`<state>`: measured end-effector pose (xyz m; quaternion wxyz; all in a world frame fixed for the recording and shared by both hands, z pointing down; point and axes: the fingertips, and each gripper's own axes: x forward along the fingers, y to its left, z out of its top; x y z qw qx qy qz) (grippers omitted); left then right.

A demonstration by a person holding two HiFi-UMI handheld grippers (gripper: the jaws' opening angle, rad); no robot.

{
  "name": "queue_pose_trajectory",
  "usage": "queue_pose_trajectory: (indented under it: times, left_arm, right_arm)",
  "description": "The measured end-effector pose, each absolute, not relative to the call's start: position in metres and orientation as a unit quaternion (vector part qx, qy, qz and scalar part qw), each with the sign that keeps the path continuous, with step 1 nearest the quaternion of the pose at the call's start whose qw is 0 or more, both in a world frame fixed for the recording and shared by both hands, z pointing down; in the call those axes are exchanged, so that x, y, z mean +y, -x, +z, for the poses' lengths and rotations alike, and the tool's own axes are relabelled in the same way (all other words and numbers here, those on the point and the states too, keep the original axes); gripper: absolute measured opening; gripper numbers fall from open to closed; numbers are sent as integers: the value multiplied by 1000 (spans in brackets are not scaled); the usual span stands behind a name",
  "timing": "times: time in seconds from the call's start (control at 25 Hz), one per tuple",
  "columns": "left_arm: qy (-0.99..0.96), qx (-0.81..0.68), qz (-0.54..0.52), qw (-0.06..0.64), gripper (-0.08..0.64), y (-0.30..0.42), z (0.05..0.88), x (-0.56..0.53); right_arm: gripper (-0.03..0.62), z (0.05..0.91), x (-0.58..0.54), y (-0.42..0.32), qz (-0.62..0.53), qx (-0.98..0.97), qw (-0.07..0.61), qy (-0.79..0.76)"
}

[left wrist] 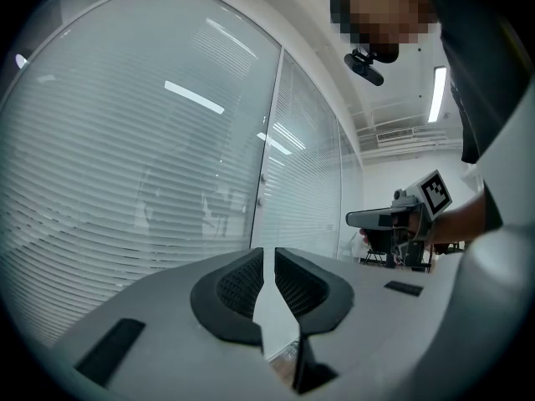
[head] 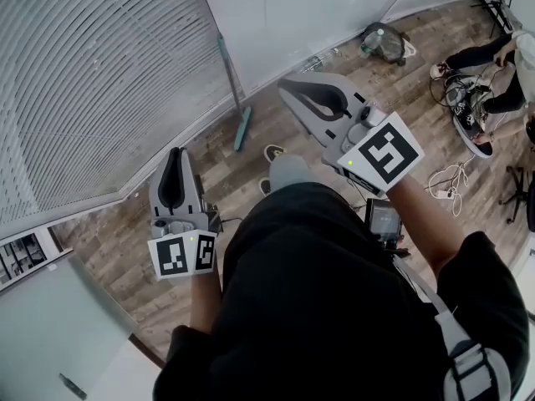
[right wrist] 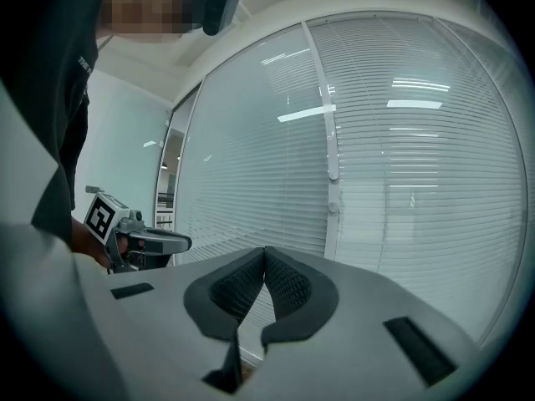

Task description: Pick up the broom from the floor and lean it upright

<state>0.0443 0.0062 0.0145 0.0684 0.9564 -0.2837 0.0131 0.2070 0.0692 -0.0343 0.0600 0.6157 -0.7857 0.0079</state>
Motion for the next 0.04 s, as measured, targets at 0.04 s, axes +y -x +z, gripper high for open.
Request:
queue_pose_trajectory:
  times: [0.04]
  left_arm:
    - [-957, -283, 13, 69, 60, -43, 15, 6]
  right_arm:
    - [17, -34, 69, -206, 8, -785, 60, -617]
